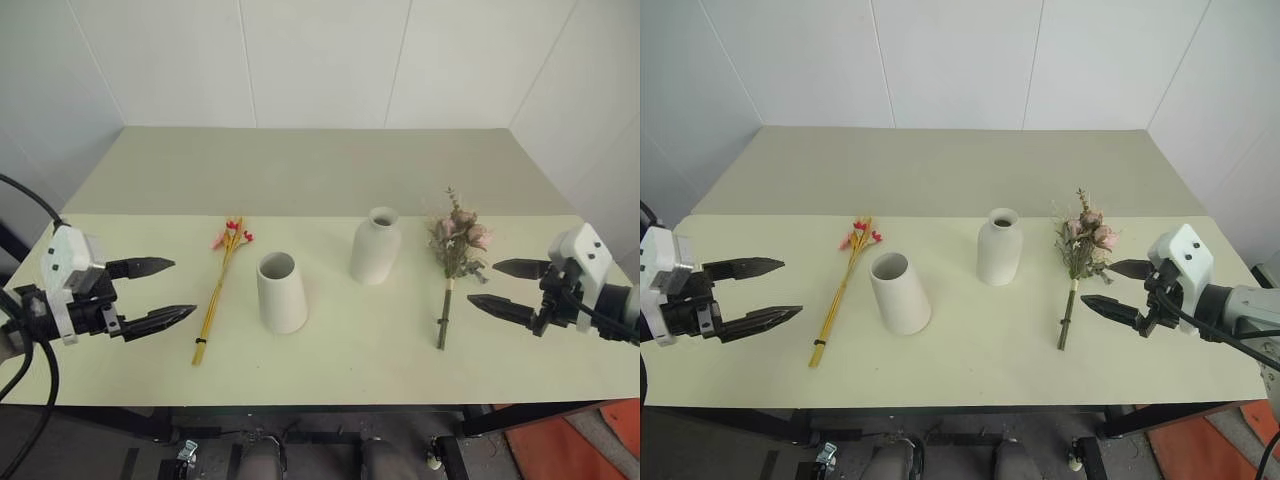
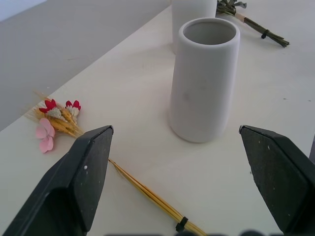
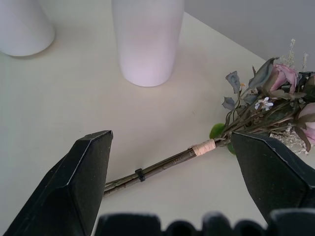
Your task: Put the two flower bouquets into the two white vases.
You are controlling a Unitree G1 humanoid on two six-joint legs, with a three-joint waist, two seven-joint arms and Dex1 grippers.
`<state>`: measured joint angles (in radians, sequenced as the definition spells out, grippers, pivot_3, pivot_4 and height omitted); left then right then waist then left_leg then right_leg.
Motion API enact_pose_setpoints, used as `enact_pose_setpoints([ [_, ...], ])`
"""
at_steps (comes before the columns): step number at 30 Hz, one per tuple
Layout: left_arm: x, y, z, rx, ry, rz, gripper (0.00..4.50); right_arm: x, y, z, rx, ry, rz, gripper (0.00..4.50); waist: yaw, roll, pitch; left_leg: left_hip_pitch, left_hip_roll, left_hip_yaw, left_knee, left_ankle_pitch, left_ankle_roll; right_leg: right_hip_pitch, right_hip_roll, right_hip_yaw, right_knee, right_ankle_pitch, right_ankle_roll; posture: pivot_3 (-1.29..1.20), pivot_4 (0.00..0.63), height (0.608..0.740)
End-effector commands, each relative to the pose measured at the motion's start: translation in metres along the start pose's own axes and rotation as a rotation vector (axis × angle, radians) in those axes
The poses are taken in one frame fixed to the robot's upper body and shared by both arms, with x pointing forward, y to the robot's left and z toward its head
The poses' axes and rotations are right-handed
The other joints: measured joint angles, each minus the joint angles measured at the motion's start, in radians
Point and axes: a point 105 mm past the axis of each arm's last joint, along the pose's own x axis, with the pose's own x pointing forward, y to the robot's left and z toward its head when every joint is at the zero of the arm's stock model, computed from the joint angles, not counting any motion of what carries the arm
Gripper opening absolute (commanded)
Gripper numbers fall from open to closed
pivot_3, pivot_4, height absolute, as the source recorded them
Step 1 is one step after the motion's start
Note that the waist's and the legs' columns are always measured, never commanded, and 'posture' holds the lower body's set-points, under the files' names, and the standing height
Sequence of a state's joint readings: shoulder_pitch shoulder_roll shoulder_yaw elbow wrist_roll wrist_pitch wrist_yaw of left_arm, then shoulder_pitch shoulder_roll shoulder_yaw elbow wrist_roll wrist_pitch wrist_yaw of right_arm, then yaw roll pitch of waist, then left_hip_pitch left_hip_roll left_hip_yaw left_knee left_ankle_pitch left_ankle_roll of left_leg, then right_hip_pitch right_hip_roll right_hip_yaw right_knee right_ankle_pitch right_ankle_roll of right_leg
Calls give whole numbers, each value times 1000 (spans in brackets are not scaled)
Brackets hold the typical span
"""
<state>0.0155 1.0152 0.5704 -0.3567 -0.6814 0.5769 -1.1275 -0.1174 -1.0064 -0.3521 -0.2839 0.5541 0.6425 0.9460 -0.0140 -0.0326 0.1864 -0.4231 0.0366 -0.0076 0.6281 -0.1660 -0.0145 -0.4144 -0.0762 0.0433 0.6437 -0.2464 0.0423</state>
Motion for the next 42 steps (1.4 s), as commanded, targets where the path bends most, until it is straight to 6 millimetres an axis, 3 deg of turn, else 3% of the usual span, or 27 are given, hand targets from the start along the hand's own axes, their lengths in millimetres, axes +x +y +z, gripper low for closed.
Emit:
enact_pose_setpoints([
  [1, -1, 0, 11, 31, -25, -5, 4477, 1, -1, 10, -1, -25, -14, 4500, -1, 0, 0, 0, 0, 0, 0, 0, 0, 0, 0, 0, 0, 0, 0, 0, 150, 740],
  [9, -1, -1, 13, 28, -36, -9, 4477, 3, -4, 7, 25, 18, -33, 4500, -1, 0, 0, 0, 0, 0, 0, 0, 0, 0, 0, 0, 0, 0, 0, 0, 150, 740],
  [12, 0, -2, 17, 34, -52, -18, 4477, 10, -9, 1, 120, 97, -70, 4500, -5, 0, 0, 0, 0, 0, 1, 0, 0, 0, 0, 0, 1, 0, 0, 0, 150, 740],
  [21, 6, -5, 46, 81, -166, -69, 4477, 43, -30, -12, 546, 345, -199, 4500, -8, 0, 0, -3, 0, 1, 0, 0, 0, -5, 1, 2, 2, 5, -8, 0, 150, 740],
  [36, 12, -5, 62, 127, -203, -143, 4477, 88, -50, -45, 683, 570, -353, 4500, -17, -1, -1, -6, 0, 1, 1, 0, 0, -7, 2, 2, 3, 6, -8, 0, 150, 740],
  [39, 14, -6, 62, 128, -205, -147, 4500, 95, -52, -43, 663, 572, -349, 3912, -27, -5, -3, -6, 0, 1, 1, 0, 0, -7, 2, 2, 3, 6, -8, 0, 150, 740],
  [42, 14, -8, 61, 127, -208, -144, 4500, 101, -52, -34, 633, 550, -324, 2960, -29, -7, -4, -6, 0, 1, 2, 0, 0, -6, 2, 2, 3, 6, -7, 0, 150, 740],
])
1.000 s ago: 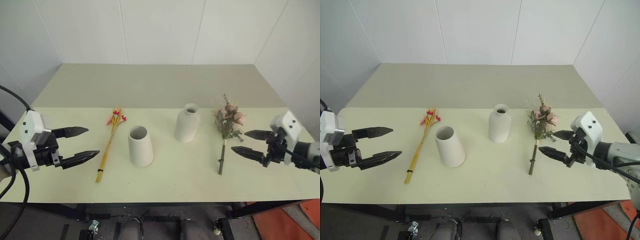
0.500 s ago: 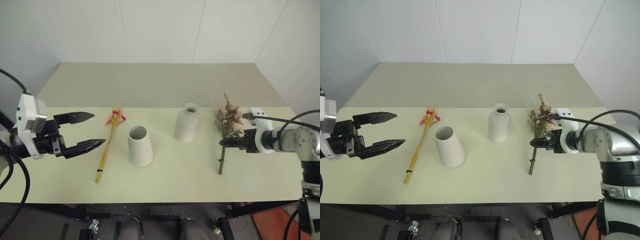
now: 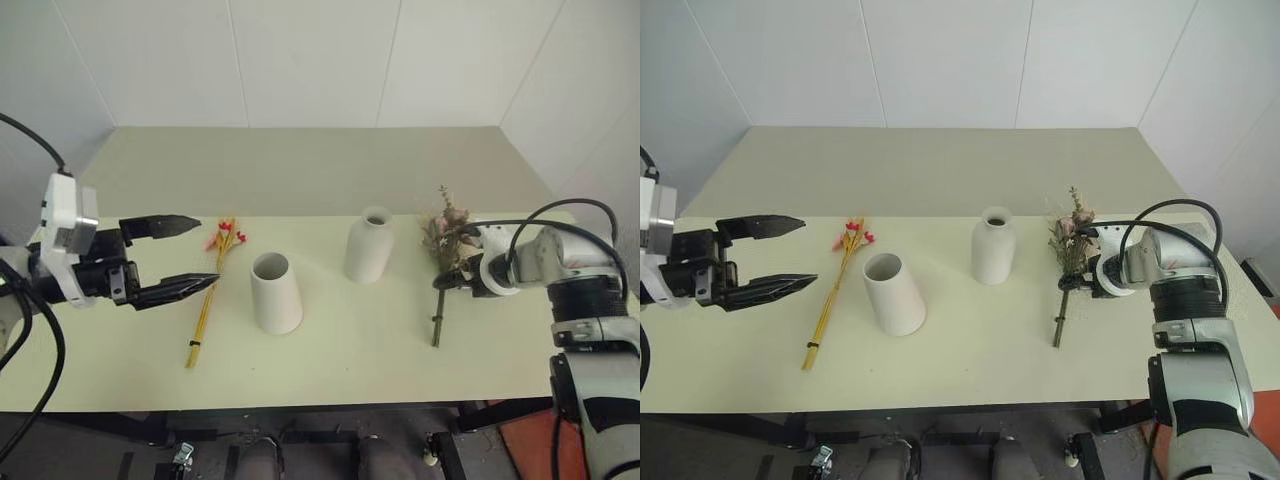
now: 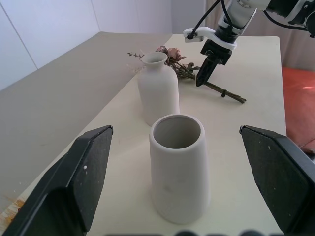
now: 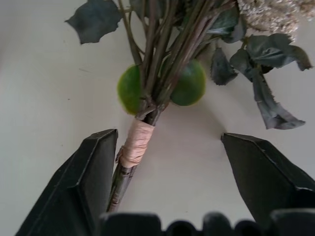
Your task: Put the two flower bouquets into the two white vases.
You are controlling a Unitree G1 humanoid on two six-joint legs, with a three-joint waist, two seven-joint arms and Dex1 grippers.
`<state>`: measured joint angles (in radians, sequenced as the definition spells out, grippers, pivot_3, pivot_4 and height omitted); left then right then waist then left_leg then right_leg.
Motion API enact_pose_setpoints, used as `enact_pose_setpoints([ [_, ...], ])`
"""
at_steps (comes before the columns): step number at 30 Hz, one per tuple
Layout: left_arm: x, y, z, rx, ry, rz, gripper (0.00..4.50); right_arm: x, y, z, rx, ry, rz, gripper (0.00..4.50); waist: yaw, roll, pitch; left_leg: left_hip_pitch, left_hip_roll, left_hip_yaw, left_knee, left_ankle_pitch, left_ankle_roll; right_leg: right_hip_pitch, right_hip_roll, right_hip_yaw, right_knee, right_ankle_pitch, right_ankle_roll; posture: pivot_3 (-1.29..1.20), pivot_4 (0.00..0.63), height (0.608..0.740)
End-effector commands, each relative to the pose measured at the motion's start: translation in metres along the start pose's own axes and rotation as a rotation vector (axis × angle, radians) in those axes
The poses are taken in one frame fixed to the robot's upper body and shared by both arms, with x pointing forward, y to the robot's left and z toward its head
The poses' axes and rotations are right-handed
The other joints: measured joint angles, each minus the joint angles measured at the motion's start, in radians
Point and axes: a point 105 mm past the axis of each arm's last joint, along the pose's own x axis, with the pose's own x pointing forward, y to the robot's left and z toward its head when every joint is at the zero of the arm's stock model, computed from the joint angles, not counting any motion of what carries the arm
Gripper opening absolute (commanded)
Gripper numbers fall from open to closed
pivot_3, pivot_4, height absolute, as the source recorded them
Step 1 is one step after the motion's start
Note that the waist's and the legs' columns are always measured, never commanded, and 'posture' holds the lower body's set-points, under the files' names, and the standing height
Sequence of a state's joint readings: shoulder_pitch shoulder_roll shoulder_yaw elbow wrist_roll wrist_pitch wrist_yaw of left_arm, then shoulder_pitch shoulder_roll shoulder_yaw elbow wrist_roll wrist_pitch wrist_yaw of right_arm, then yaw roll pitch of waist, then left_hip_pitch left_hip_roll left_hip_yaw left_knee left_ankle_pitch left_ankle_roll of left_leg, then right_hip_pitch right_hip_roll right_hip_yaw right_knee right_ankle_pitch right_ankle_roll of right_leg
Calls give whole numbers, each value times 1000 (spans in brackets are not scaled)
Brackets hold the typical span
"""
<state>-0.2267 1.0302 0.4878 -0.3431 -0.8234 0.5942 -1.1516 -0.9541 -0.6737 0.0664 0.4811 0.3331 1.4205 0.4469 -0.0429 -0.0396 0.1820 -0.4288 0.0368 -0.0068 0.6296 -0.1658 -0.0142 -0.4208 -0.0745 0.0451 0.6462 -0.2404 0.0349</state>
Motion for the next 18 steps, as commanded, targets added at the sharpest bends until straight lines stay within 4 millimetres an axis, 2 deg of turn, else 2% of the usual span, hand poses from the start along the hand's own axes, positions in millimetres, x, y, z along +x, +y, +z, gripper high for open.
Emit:
enact_pose_setpoints([
  [1, -1, -3, 7, 39, -10, 2, 4500, -1, 5, 9, -44, -32, 13, 2608, -1, 0, 0, 0, 0, 0, 0, 0, 0, 0, 0, 0, 0, 0, 0, 0, 150, 740],
  [8, -2, -5, 4, 33, -8, 8, 4500, -12, 9, 18, -69, -66, 30, 366, -3, 0, 0, 0, 1, 0, -1, 0, 0, -1, 1, 0, 0, 0, 0, 0, 150, 740],
  [9, -2, -5, 4, 32, -8, 8, 4500, -15, 8, 20, -64, -79, 27, 232, -2, 0, 0, 0, 1, 0, -1, 0, 0, -1, 1, 0, 0, 0, 0, 0, 150, 740],
  [14, 0, -5, 3, 31, -12, 1, 4500, -36, 3, 51, -46, -290, -21, 232, 0, 0, 0, -1, 1, 0, -1, 0, 0, -2, 1, 0, 0, 0, 0, 0, 150, 740],
  [18, 2, -4, 4, 27, -17, -11, 4500, -81, 18, 101, -116, -740, 2, 232, -2, 0, 0, -1, 1, 0, -1, 0, 0, -2, 1, 0, 0, 0, 0, 0, 150, 740],
])
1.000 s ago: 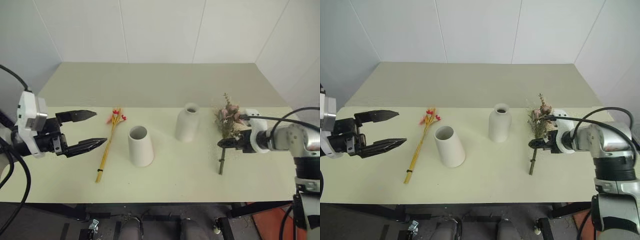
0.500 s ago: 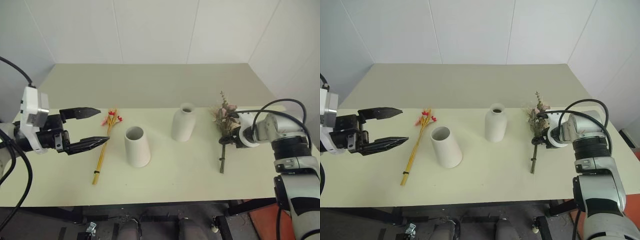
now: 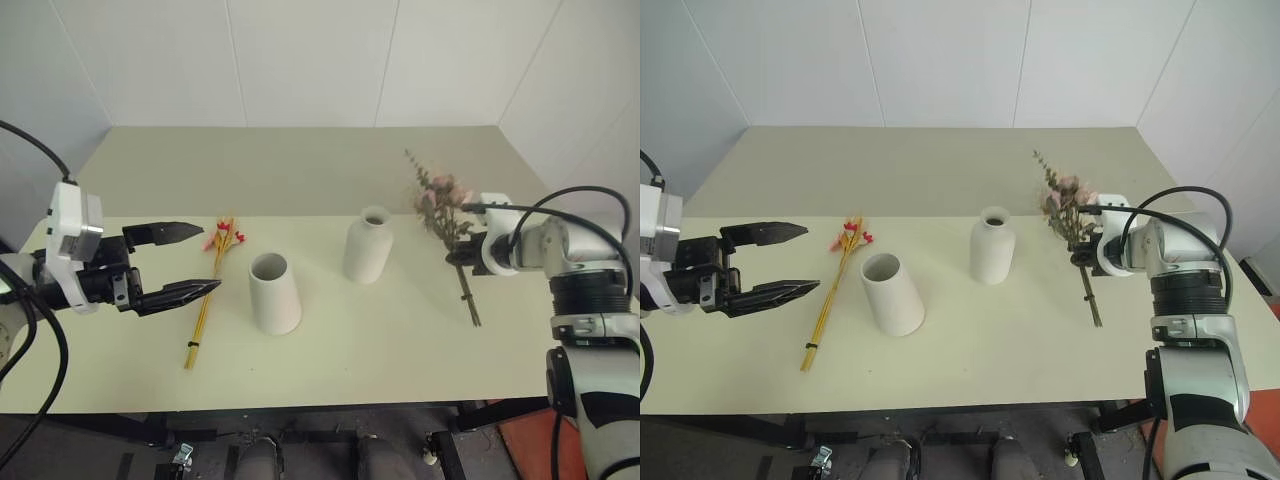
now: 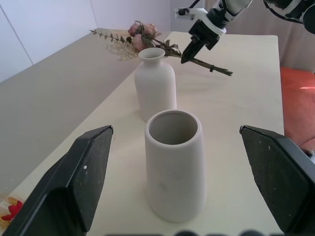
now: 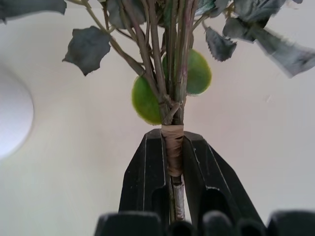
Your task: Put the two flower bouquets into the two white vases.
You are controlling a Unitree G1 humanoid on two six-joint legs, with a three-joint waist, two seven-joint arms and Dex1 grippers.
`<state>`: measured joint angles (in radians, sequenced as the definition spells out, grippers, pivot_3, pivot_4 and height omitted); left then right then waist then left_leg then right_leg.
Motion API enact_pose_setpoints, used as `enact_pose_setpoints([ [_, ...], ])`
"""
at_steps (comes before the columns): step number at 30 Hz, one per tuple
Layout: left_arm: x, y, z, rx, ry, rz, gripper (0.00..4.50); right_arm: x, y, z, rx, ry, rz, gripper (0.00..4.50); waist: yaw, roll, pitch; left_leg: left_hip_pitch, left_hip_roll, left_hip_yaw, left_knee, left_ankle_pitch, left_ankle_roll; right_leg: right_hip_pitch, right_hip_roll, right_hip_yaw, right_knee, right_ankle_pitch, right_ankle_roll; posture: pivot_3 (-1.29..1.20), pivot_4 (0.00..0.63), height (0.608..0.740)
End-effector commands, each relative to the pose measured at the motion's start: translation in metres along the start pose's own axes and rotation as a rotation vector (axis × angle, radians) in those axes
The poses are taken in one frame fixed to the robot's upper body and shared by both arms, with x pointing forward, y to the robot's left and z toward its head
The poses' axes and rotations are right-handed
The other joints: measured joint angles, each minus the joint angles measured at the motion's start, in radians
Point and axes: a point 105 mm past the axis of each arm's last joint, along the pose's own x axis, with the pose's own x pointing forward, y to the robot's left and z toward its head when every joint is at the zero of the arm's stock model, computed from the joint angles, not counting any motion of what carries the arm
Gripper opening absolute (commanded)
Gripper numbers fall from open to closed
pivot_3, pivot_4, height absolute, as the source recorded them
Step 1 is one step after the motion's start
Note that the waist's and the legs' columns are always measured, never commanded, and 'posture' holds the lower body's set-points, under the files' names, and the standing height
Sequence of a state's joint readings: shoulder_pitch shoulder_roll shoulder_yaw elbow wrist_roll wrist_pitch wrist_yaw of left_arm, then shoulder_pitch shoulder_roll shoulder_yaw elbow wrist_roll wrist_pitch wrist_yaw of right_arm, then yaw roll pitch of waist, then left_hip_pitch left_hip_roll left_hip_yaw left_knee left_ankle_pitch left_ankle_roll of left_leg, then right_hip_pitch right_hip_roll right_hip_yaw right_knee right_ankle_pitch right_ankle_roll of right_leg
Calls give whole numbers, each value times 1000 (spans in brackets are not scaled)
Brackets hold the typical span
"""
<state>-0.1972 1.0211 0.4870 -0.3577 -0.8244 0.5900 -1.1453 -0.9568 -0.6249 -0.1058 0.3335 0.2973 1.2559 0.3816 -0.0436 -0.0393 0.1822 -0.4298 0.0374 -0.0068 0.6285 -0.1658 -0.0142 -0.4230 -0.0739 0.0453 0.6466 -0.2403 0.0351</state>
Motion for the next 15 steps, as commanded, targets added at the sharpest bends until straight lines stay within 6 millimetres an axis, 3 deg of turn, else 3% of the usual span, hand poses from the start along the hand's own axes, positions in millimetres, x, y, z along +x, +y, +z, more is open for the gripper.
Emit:
enact_pose_setpoints([
  [1, 1, 0, 10, 41, -24, -9, 4500, -37, 13, 71, -78, -489, 28, 232, -2, 0, 0, 0, 0, 0, 0, 0, 0, 0, 0, 0, 0, 0, 0, 0, 150, 740],
  [4, 3, 2, 8, 33, -26, -11, 4500, -55, 34, 95, -72, -727, 117, 232, -3, 0, 0, 0, 1, 0, -1, 0, 0, 0, 1, 0, 0, 0, 0, 0, 150, 740],
  [10, 7, 9, 9, 13, -39, 7, 4500, -84, 78, 131, -77, -1025, 244, 232, -2, 0, 0, 0, 1, 0, 0, 0, 0, 0, 1, 0, 1, 0, 0, 0, 150, 740],
  [15, 11, 19, 10, -23, -27, 65, 4500, -97, 118, 139, -128, -1142, 384, 232, -1, 1, 0, 0, 1, 0, -1, 0, 0, 0, 1, 0, 1, 0, 0, 0, 150, 740],
])
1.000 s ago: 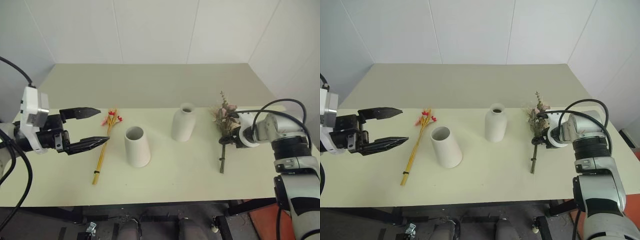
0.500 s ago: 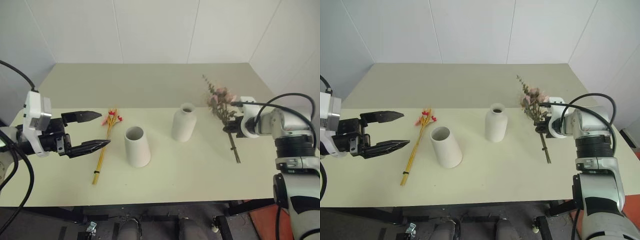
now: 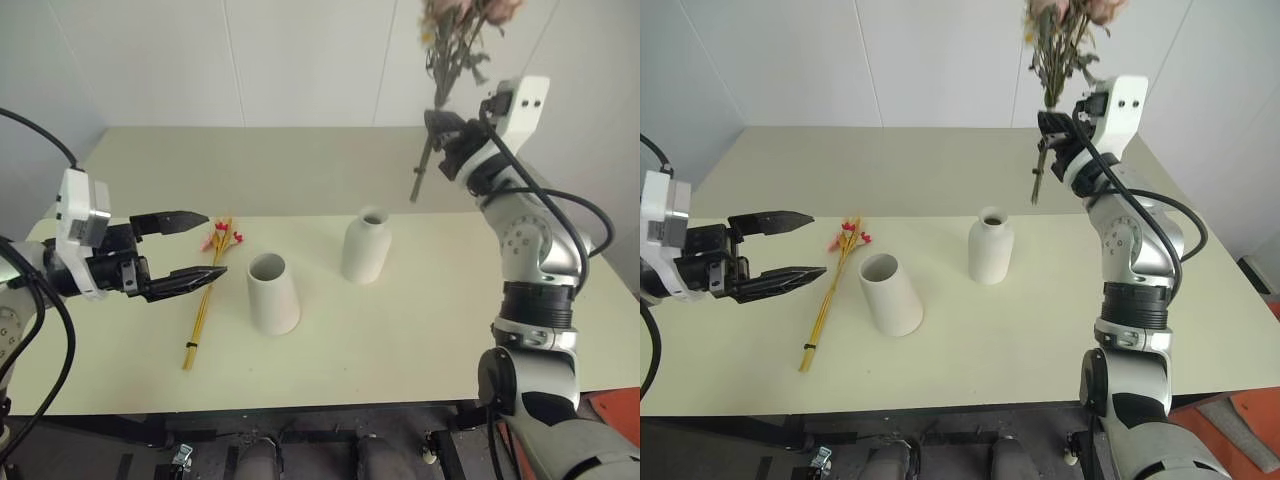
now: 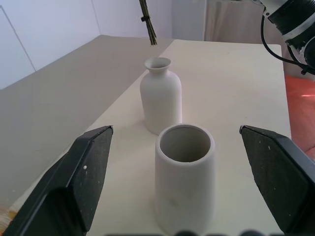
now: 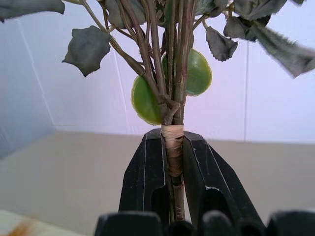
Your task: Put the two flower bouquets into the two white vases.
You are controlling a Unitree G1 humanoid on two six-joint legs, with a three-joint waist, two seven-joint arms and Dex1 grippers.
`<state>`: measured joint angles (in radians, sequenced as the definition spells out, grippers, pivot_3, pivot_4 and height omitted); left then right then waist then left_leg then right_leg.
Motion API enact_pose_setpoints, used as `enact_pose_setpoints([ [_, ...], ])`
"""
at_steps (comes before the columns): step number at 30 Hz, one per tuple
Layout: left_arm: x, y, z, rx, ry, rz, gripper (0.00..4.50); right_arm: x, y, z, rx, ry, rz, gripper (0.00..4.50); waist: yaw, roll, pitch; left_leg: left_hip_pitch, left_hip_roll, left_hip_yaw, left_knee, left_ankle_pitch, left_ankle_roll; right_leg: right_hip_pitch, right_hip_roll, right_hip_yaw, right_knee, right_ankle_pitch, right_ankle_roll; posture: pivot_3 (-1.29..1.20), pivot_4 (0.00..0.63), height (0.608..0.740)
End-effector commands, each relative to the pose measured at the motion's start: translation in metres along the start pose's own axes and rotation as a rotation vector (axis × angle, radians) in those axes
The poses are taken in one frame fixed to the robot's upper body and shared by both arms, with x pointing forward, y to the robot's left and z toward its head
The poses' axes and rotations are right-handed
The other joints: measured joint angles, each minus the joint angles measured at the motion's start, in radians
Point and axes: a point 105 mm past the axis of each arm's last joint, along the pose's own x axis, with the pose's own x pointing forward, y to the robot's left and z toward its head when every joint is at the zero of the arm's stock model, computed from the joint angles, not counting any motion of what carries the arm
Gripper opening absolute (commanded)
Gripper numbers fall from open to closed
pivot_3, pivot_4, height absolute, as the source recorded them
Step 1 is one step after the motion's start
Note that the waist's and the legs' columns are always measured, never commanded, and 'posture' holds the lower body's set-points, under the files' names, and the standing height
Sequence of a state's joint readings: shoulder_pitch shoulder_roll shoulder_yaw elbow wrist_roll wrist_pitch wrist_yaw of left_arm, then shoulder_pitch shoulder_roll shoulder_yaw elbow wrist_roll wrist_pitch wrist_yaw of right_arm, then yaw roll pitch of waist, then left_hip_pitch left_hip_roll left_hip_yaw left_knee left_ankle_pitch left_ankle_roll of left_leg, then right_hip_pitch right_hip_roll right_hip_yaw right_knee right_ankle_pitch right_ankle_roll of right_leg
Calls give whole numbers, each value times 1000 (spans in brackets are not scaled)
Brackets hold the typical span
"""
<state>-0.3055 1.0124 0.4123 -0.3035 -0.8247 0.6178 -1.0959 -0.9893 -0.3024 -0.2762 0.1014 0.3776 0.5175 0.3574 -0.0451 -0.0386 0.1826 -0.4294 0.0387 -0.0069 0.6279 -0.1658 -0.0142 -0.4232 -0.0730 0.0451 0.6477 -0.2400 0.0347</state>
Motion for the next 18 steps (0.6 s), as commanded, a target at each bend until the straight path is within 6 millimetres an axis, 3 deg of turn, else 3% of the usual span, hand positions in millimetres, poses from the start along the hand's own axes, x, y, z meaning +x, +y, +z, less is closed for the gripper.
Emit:
enact_pose_setpoints([
  [1, 1, 7, 6, -7, -5, 49, 4500, 2, 33, 27, -57, -145, 122, 232, 0, 0, 0, 0, 0, 0, 0, 0, 0, 0, 0, 0, 0, 0, 0, 0, 150, 740],
  [7, 0, 8, 10, -34, -14, 74, 4500, -1, 47, 20, -46, -141, 175, 232, 3, 0, 0, 0, 0, 0, 0, 0, 0, 0, 0, 0, 0, 0, 0, 0, 150, 740],
  [18, -1, 7, 7, -28, -4, 72, 4500, -9, 48, 7, -40, -97, 182, 232, 2, 0, 0, 0, 1, 0, 0, 0, 0, 0, 0, 0, 0, 0, -1, 0, 150, 740],
])
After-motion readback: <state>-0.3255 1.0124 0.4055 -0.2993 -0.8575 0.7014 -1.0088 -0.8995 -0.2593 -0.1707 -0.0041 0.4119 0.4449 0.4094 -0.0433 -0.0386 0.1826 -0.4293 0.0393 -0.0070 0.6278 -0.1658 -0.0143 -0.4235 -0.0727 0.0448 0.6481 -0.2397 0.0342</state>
